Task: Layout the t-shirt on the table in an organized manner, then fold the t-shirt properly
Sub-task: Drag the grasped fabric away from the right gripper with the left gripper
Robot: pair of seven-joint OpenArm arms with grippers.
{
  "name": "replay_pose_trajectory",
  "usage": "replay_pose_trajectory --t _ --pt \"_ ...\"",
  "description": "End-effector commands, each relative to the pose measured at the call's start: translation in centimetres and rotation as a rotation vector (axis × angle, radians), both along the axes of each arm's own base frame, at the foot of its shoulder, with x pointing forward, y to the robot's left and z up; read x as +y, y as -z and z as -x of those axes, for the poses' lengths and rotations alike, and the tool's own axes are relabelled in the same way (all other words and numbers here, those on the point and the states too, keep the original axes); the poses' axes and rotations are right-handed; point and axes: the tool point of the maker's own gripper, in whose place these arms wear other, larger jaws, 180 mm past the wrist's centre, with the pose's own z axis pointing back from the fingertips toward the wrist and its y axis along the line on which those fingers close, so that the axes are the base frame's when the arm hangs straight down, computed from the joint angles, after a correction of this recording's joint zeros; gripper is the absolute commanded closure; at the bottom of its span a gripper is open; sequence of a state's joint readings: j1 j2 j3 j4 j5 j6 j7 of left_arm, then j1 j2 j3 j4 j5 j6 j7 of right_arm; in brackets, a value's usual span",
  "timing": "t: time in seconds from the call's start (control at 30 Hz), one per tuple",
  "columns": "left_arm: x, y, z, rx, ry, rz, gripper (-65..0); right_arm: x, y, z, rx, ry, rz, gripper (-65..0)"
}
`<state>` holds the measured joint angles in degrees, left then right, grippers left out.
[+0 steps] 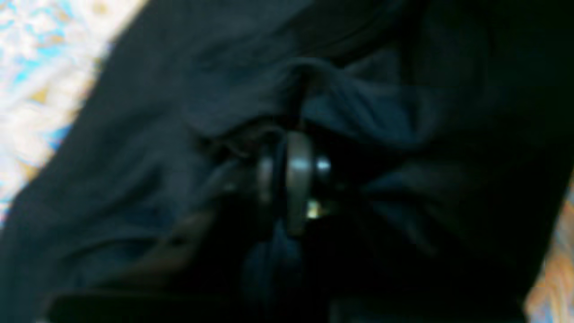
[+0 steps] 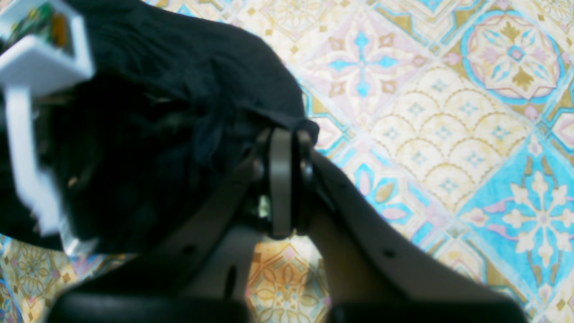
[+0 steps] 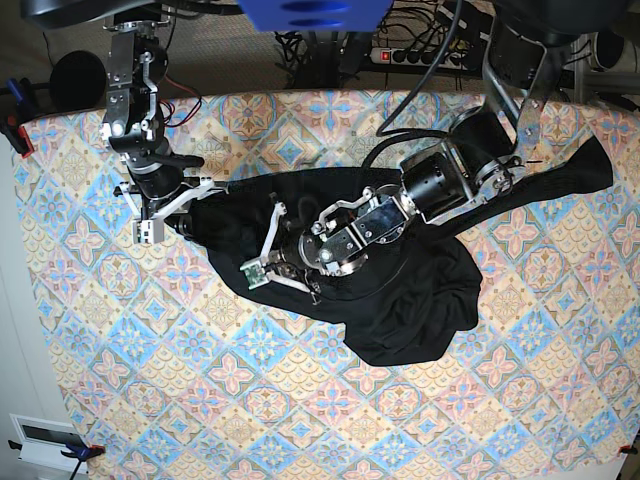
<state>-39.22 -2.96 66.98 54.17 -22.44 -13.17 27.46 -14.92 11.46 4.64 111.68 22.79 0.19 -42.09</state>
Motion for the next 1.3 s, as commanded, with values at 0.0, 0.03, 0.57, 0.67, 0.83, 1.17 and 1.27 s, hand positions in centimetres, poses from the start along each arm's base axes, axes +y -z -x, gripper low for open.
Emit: replay_pose_trajectory --t 0.0,0.03,0.57,0.67,0.83,1.17,1.27 --pt "-0.6 -2.8 -2.7 -0.068 -0.031 0.045 0.0 -0.2 -1.3 -0.6 -0.049 -0.002 0.008 0.0" --pt "-0.4 -3.7 -3.7 -0.089 -0.058 0.063 0.0 -0.2 -1.2 -0.6 -0.048 -0.002 0.008 0.0" --pt "1.6 -18.8 -14.5 -0.349 -0.227 0.229 0.0 -0.1 -1.2 -0.6 -0.049 -0.005 0.007 0.0" --pt "3.2 -20.5 -15.8 -0.391 -0.249 0.22 0.0 -0.2 -1.3 -0.6 -0.049 -0.003 0.008 0.0" --pt "5.0 -22.1 -17.1 -0.434 -0.268 0.202 0.0 -0.2 -1.3 -0.7 -0.051 -0.004 0.006 0.0" --pt "8.6 -21.4 -18.0 -0.445 -0.306 0.15 0.0 0.1 -1.4 -0.7 -0.057 -0.009 0.004 0.0" --pt "8.5 -21.4 -18.0 -0.445 -0.305 0.151 0.0 0.0 -1.7 -1.1 -0.069 -0.007 0.002 -0.1"
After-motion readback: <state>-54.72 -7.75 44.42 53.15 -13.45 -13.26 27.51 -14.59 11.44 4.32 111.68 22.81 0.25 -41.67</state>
